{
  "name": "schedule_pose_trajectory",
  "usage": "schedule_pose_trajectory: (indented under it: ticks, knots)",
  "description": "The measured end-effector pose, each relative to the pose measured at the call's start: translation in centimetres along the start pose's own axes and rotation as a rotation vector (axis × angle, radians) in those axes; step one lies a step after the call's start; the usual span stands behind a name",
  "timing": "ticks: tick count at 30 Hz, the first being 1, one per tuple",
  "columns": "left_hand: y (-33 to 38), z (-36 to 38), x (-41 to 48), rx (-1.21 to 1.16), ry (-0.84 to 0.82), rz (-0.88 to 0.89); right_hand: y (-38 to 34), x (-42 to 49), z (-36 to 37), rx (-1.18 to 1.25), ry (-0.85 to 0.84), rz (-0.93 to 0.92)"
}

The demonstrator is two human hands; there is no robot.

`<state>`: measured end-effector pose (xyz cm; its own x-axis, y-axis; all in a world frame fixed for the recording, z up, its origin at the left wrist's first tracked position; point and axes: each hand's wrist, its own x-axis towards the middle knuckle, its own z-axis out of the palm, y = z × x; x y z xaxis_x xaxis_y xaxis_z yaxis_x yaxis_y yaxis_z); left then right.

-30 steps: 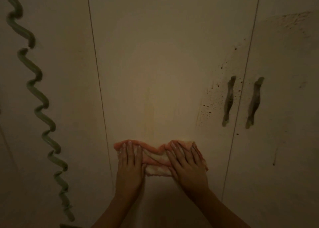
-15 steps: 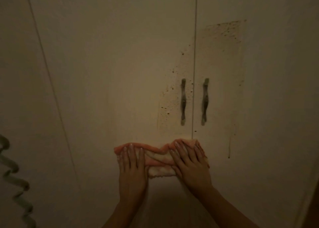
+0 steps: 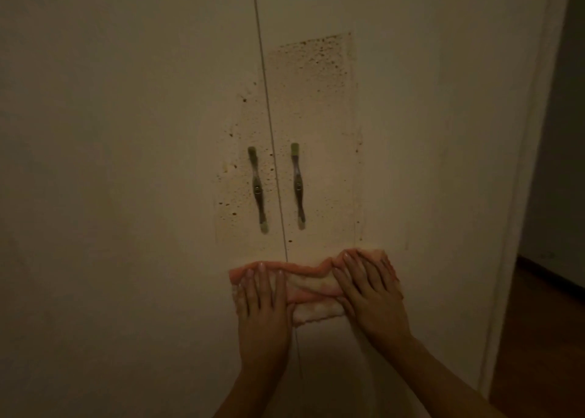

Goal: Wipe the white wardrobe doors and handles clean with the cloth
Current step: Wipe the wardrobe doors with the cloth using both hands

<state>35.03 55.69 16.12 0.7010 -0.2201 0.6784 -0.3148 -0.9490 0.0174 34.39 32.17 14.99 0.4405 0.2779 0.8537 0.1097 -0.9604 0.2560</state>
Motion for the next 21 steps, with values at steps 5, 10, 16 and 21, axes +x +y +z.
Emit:
schedule_pose_trajectory:
  ticks: [5, 10, 16, 21]
  knots:
    - [4.4, 1.1, 0.9, -0.024, 0.043, 0.038, 4.1, -1.6, -0.7, -0.011, -0.022, 0.037]
    - [7.7, 1.7, 1.7, -0.031, 0.071, 0.068, 7.0, -2.3, -1.2, -0.028, -0.012, 0.077]
    - [11.4, 2.2, 2.8, -0.057, 0.121, 0.097, 10.4, -3.7, -1.3, -0.061, -0.027, 0.138]
    - [13.5, 2.8, 3.2, -0.075, 0.124, 0.130, 12.3, -4.5, -1.4, -0.081, -0.052, 0.156]
